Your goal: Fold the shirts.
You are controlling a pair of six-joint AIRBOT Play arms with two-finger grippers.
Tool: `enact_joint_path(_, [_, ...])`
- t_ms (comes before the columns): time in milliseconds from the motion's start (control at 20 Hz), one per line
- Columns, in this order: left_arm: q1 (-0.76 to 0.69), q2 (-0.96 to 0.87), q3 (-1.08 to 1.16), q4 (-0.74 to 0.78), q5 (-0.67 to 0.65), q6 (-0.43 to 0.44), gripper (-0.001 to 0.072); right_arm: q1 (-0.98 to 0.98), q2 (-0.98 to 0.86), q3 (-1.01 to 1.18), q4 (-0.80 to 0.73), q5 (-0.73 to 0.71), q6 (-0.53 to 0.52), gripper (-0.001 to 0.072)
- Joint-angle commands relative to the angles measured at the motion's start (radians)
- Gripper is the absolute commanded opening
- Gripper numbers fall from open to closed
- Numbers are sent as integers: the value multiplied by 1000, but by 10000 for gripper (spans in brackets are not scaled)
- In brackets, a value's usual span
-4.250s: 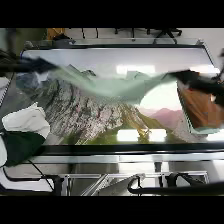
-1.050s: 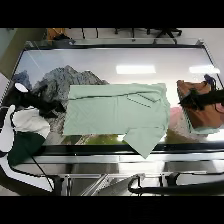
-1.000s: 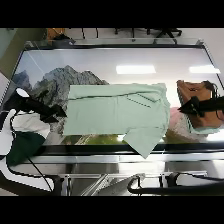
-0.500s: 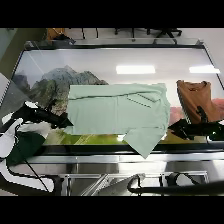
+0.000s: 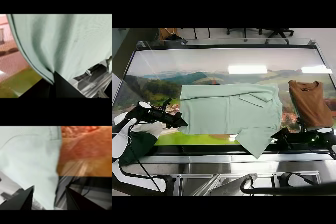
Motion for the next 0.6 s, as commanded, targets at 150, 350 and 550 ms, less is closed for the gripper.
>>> enact_joint_path(150, [10, 1, 11, -3, -30, -4, 20, 103, -126, 11, 193, -44, -162, 204])
enact_joint_path(350, [55, 35, 68, 34, -114, -80, 19, 77, -57, 124, 135, 34, -90, 13])
enact_joint_path(550, [74, 150, -13, 219, -116, -174, 18, 53, 68, 133, -87, 49, 108, 13])
